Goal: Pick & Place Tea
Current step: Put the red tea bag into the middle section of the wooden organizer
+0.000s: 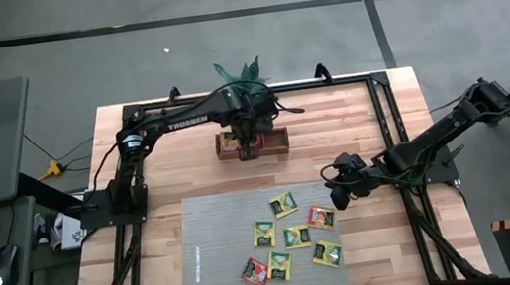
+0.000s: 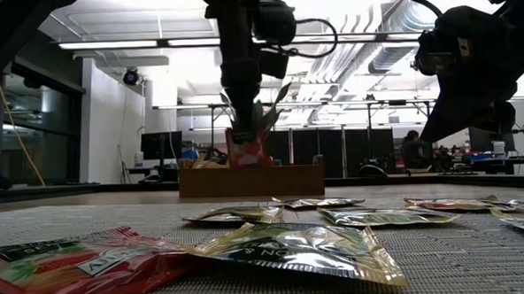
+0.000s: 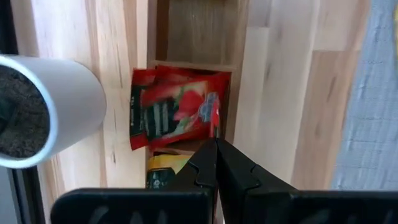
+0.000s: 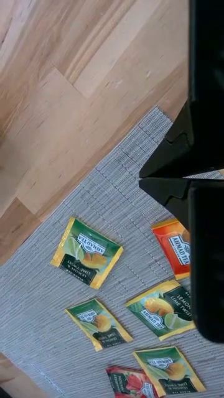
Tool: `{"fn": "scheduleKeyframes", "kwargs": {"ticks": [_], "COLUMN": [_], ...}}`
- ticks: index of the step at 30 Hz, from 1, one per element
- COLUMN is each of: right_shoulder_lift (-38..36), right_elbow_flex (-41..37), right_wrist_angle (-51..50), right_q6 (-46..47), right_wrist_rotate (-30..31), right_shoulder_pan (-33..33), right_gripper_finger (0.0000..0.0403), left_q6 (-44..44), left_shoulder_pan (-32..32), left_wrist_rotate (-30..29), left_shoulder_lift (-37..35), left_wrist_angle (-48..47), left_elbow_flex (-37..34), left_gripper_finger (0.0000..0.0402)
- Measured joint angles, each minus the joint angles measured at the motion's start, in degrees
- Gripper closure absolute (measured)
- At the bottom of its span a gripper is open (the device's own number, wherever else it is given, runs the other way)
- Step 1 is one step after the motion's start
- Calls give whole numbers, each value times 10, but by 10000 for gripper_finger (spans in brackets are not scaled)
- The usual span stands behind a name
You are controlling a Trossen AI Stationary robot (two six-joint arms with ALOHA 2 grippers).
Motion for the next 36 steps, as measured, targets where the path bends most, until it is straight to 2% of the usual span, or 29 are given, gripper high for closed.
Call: {"fn": "scheduleKeyframes", "kwargs": {"ticks": [12,20,36], "right_shoulder_lift": [0,0,0], "right_elbow_flex": [0,0,0], "right_wrist_angle": [0,0,0], "right_q6": [0,0,2], "right_wrist_rotate": [0,0,-2], "right_shoulder_pan": [0,0,0], "right_gripper_finger": [403,403,403], "left_q6": [13,49,50], "left_shoulder_pan": [9,8,8], "left_wrist_rotate": [9,14,8], "left_shoulder_lift": [-1,-1,5], "left_wrist_angle": [64,75,101], "left_elbow_flex": [-53,-54,-54], "left_gripper_finger": [401,401,393]}}
